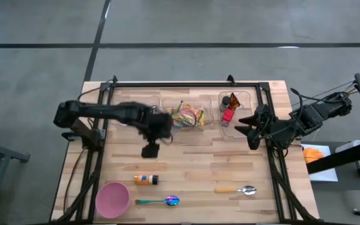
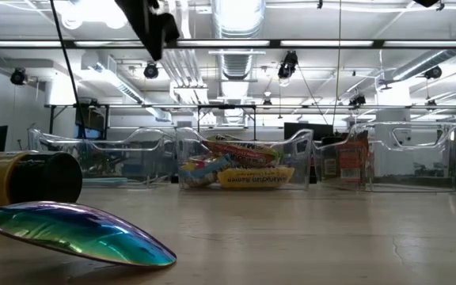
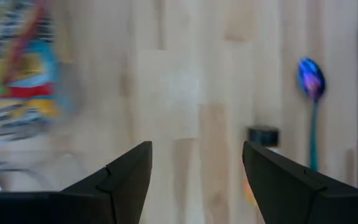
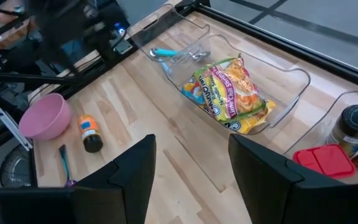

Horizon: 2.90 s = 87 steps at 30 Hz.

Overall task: Pick & Place Food Item
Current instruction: Put the orange seasoning bottle into the right transparent bin

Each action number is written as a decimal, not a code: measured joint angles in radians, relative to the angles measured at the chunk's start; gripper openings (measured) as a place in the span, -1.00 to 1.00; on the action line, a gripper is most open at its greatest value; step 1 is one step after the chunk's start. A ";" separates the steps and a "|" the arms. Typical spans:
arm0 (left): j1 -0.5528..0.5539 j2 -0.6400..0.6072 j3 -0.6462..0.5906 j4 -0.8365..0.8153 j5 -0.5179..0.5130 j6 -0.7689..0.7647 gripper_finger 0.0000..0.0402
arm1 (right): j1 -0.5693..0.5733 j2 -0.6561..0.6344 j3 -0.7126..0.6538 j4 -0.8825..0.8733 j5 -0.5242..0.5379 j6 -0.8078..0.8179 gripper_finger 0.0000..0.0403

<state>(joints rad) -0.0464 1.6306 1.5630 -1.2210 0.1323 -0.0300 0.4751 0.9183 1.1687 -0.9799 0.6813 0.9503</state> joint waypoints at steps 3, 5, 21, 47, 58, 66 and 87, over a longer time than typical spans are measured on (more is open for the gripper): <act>-0.075 0.000 -0.017 0.013 -0.002 -0.044 0.29 | 0.000 0.001 0.000 0.010 0.000 0.000 0.00; -0.120 0.000 -0.036 0.027 -0.009 -0.073 0.29 | 0.000 0.005 0.000 0.020 0.000 0.000 0.00; -0.322 0.000 -0.244 0.261 -0.014 -0.288 0.30 | 0.000 0.076 0.000 0.061 -0.038 0.026 0.00; -0.458 0.003 -0.413 0.534 -0.177 -0.452 0.30 | 0.000 0.015 0.002 0.205 -0.034 -0.078 0.00; -0.465 0.076 -0.424 0.569 -0.159 -0.437 0.30 | 0.001 0.004 0.002 0.205 -0.034 -0.087 0.00; -0.465 0.114 -0.463 0.560 -0.147 -0.448 0.30 | 0.001 0.004 0.002 0.201 -0.036 -0.094 0.00; -0.461 0.222 -0.474 0.612 -0.124 -0.413 0.29 | 0.000 -0.003 0.002 0.200 -0.054 -0.098 0.00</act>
<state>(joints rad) -0.5072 1.8525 1.0889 -0.6094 0.0084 -0.4432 0.4756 0.9154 1.1706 -0.7798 0.6273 0.8524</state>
